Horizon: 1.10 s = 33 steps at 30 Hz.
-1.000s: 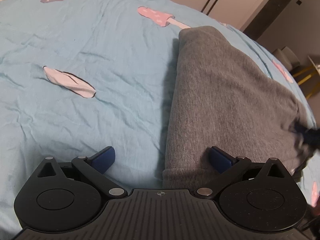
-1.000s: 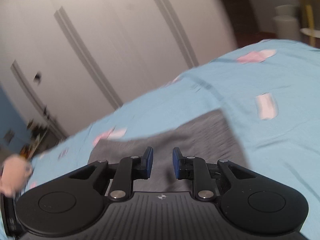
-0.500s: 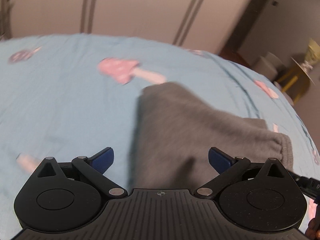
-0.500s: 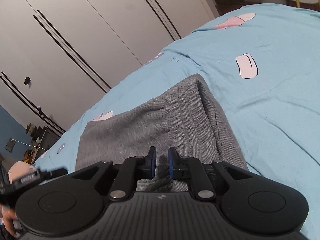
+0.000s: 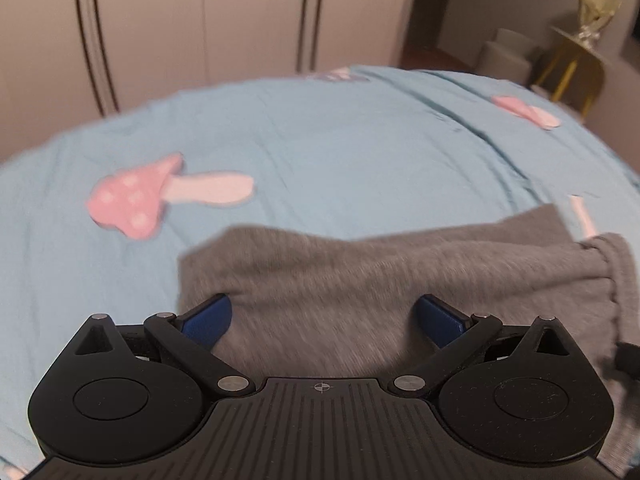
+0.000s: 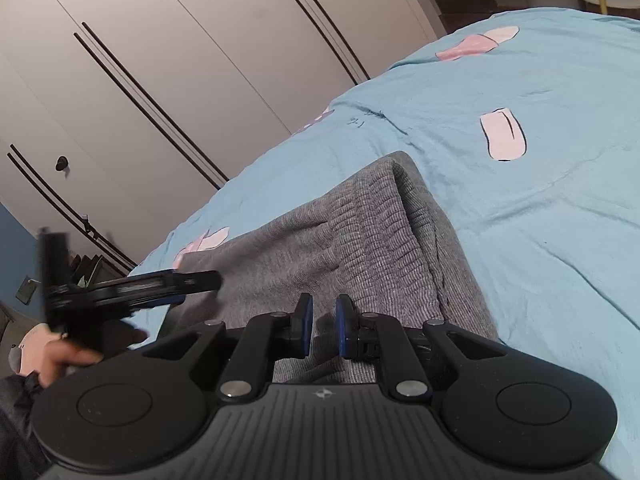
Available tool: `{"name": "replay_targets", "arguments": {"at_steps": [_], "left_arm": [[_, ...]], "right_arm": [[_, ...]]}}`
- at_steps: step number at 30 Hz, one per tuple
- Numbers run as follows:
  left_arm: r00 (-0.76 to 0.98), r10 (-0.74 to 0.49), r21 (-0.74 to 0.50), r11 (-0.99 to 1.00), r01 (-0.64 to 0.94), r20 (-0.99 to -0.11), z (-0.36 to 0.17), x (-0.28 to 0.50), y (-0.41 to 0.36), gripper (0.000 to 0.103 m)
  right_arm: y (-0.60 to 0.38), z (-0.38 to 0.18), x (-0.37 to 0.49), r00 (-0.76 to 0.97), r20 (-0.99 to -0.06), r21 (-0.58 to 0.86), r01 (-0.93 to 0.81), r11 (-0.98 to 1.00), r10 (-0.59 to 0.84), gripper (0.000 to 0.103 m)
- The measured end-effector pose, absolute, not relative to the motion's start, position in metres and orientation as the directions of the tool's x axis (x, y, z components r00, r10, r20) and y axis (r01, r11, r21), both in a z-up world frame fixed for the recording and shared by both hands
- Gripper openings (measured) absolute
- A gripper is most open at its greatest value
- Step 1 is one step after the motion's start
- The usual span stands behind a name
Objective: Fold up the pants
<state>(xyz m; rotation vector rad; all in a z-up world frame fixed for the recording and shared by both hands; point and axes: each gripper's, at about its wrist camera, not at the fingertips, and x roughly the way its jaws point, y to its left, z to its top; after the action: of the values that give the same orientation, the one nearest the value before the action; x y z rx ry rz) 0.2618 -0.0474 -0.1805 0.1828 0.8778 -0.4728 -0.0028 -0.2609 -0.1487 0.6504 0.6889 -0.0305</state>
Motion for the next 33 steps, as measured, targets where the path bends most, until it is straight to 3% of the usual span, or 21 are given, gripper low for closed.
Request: {"name": "replay_targets", "arguments": {"at_steps": [4, 8, 11, 12, 13, 16, 21, 25, 33], "left_arm": [[0.672, -0.180, 0.101, 0.929, 0.357, -0.718, -0.162, 0.254, -0.036, 0.103], [0.538, -0.217, -0.035, 0.944, 0.327, -0.814, -0.168, 0.240, 0.009, 0.103], [0.501, -0.309, -0.188, 0.942, 0.278, -0.809, -0.179, 0.218, 0.046, 0.103], [0.482, -0.343, -0.246, 0.936, 0.254, -0.807, -0.186, 0.214, 0.056, 0.103], [0.450, -0.381, -0.310, 0.924, 0.227, -0.807, -0.194, 0.213, 0.064, 0.103], [0.365, -0.462, -0.426, 0.887, 0.179, -0.808, -0.213, 0.214, 0.075, 0.103], [0.344, -0.561, -0.486, 0.826, 0.284, -0.753, -0.211, 0.219, 0.065, 0.103], [0.264, -0.644, -0.577, 0.763, 0.291, -0.718, -0.223, 0.222, 0.067, 0.103], [0.167, -0.714, -0.634, 0.687, 0.355, -0.680, -0.235, 0.239, 0.048, 0.103]], "right_arm": [[-0.264, -0.148, -0.005, 0.782, -0.593, 0.563, 0.236, 0.792, 0.190, 0.011], [-0.274, -0.148, -0.008, 0.785, -0.575, 0.620, 0.235, 0.748, 0.230, 0.012], [-0.284, -0.136, -0.015, 0.794, -0.551, 0.641, 0.208, 0.739, 0.254, 0.028], [-0.290, -0.129, -0.021, 0.808, -0.538, 0.638, 0.203, 0.743, 0.241, 0.059], [-0.295, -0.124, -0.025, 0.817, -0.531, 0.634, 0.206, 0.746, 0.226, 0.100], [-0.315, -0.117, -0.028, 0.810, -0.560, 0.598, 0.249, 0.761, 0.175, 0.100], [-0.359, -0.158, -0.009, 0.746, -0.543, 0.769, 0.257, 0.585, 0.385, 0.100], [-0.372, -0.186, 0.010, 0.713, -0.557, 0.782, 0.276, 0.558, 0.427, 0.100], [-0.371, -0.203, 0.036, 0.726, -0.458, 0.848, 0.183, 0.498, 0.513, 0.098]]}}
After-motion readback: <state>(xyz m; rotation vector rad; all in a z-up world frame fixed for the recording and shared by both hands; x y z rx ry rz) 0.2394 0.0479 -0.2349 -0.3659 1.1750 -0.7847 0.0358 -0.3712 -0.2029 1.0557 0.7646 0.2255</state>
